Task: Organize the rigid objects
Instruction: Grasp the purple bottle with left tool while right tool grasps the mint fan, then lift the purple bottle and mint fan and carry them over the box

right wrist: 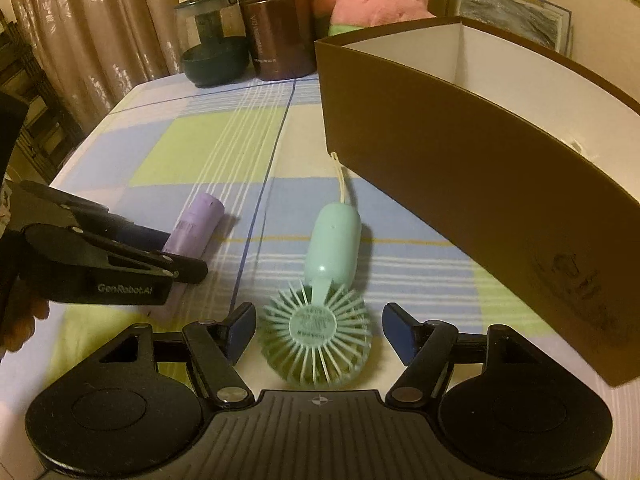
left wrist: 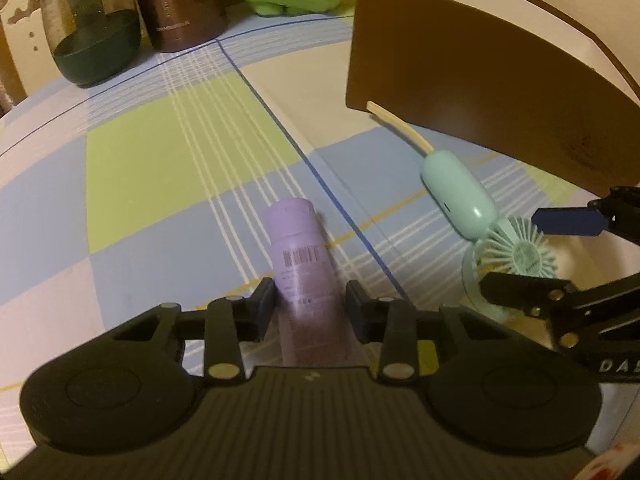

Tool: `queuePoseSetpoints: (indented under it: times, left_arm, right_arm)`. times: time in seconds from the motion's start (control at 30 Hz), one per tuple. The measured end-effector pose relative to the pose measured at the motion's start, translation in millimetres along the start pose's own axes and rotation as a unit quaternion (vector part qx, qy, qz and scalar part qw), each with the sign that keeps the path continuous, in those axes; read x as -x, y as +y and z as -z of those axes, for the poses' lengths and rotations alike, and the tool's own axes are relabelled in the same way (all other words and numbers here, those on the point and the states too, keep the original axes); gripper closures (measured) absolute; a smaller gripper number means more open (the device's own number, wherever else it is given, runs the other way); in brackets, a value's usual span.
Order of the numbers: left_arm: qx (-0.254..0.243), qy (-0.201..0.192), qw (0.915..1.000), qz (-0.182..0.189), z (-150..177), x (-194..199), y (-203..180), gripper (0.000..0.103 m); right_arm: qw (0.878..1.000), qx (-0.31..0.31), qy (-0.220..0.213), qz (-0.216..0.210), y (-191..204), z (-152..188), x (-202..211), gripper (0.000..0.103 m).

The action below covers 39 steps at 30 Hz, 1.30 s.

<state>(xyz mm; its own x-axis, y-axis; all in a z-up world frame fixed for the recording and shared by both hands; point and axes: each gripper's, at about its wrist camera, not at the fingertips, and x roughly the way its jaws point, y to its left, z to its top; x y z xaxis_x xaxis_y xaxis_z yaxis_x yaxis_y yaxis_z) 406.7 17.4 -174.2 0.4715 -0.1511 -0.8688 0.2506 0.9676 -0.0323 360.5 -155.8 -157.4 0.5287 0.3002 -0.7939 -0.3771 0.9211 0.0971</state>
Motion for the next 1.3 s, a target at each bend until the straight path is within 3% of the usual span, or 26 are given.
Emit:
queuePoseSetpoints:
  times: [0.27,0.33,0.4,0.47,0.73,1.3]
  left_arm:
    - [0.03,-0.001,0.9995,-0.012,-5,-3,3,0.071]
    - [0.035,-0.001,0.9993,-0.016,-4,-3,2,0.071]
    - [0.039,-0.001,0.999,-0.019,-5,-4,2,0.071]
    - [0.042,0.0,0.9989,-0.023,-3,-2,1,0.071]
    - [0.066,0.019,0.9975,-0.017,16,13,-9,0.071]
    - [0.053,0.005,0.9977,-0.041,16,10,-15,0.073]
  right_arm:
    - [1.0,-0.026,0.002,-0.007,-5,-21,-18,0.034]
    - [0.999,-0.031,0.007,-0.005,-7,-26,-22,0.042]
    - [0.999,-0.038,0.021,-0.001,-10,-27,-26,0.065]
    - [0.999,-0.043,0.025,-0.008,-12,-25,-25,0.07]
    - [0.998,-0.004,0.046,-0.046,-4,-2,-6,0.07]
    - [0.998,0.01,0.046,-0.031,3,-6,-17,0.07]
